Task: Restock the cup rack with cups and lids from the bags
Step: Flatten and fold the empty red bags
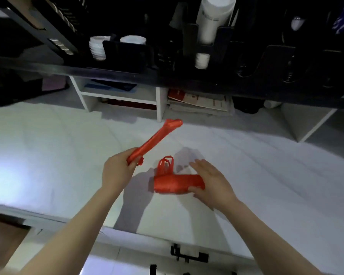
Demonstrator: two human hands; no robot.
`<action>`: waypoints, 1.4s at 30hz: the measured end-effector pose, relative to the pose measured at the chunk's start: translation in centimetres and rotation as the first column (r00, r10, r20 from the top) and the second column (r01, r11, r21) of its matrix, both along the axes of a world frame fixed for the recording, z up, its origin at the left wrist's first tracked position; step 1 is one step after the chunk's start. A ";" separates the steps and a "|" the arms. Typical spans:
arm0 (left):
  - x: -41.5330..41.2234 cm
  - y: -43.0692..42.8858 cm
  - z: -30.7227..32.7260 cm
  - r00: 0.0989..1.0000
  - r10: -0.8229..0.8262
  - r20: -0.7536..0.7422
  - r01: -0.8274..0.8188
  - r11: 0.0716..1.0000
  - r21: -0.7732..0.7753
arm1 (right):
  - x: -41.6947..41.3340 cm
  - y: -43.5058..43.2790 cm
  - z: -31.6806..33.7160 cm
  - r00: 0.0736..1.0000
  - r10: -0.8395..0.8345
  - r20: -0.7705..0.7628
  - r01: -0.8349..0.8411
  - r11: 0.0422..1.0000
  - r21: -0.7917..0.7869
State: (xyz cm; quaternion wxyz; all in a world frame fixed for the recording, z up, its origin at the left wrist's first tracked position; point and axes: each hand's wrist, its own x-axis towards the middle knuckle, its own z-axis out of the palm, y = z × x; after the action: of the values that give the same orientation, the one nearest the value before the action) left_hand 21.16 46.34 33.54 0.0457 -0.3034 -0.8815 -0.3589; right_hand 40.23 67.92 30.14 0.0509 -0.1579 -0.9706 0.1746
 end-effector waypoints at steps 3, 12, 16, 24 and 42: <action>-1.1 -0.7 -0.4 0.997 0.072 0.005 -0.072 0.997 -0.039 | -1.8 -1.3 -0.4 0.982 0.163 0.095 -0.166 0.986 0.028; -1.9 -1.6 -2.3 0.994 0.101 0.047 -0.092 0.980 -0.174 | -3.4 -4.0 -1.9 0.969 0.127 0.214 -0.164 0.972 0.165; -0.8 0.7 -3.0 0.995 0.001 0.097 0.014 0.989 -0.145 | -0.4 -3.2 -1.1 0.994 -0.004 0.113 -0.008 0.995 0.100; 6.5 5.7 -1.9 0.970 -0.190 0.154 0.180 0.981 0.076 | 10.6 -1.2 1.6 0.888 -0.458 0.051 0.458 0.889 0.017; 42.8 8.8 3.0 0.485 -0.870 0.090 0.841 0.493 0.223 | 51.9 -17.2 6.5 0.273 -0.944 -0.185 0.954 0.290 -0.070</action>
State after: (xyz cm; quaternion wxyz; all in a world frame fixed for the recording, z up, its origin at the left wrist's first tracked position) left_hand 63.94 55.10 36.57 -0.2014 -0.6620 -0.5834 -0.4253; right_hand 92.12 50.73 36.63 0.2415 -0.6855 -0.6799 0.0977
